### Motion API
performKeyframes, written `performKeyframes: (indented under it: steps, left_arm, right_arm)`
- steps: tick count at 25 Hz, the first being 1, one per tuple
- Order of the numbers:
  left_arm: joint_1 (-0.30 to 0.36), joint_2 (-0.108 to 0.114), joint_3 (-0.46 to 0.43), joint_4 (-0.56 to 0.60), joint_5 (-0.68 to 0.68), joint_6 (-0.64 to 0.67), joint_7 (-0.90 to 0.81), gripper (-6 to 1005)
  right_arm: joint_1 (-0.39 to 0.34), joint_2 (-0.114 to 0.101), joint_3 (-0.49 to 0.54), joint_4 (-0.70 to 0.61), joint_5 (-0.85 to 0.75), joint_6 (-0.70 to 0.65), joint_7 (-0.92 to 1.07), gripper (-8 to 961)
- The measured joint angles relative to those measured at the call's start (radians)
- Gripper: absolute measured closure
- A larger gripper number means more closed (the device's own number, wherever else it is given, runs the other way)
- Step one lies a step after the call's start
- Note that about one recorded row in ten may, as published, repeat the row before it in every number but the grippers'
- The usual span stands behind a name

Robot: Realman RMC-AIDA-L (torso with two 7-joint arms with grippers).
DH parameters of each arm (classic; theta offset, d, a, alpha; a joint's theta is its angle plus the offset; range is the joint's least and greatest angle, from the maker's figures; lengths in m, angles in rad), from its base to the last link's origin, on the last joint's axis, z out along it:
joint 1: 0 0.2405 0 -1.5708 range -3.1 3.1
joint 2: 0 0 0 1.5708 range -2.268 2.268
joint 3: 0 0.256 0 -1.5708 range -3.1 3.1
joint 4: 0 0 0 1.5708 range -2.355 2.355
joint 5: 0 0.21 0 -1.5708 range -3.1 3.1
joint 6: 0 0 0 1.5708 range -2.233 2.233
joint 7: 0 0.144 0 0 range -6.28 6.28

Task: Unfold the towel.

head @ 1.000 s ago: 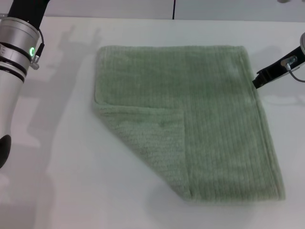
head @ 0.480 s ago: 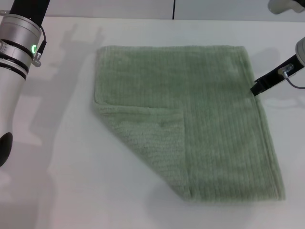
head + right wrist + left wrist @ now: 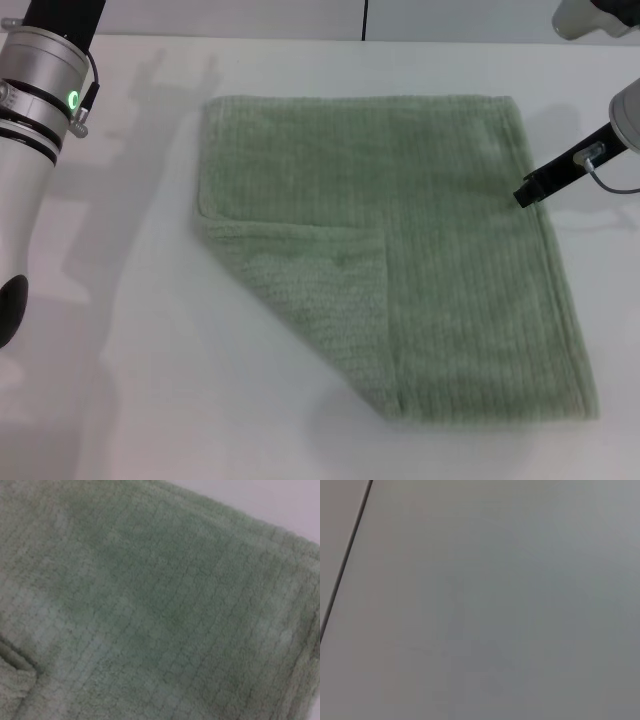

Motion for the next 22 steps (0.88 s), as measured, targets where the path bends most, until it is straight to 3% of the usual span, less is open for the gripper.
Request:
performKeyframes:
  steps: [22]
  left_arm:
    - [-0.001, 0.000, 0.000, -0.010, 0.000, 0.002, -0.007, 239]
  right_arm:
    - [0.000, 0.003, 0.001, 0.050, 0.005, 0.022, -0.025, 954]
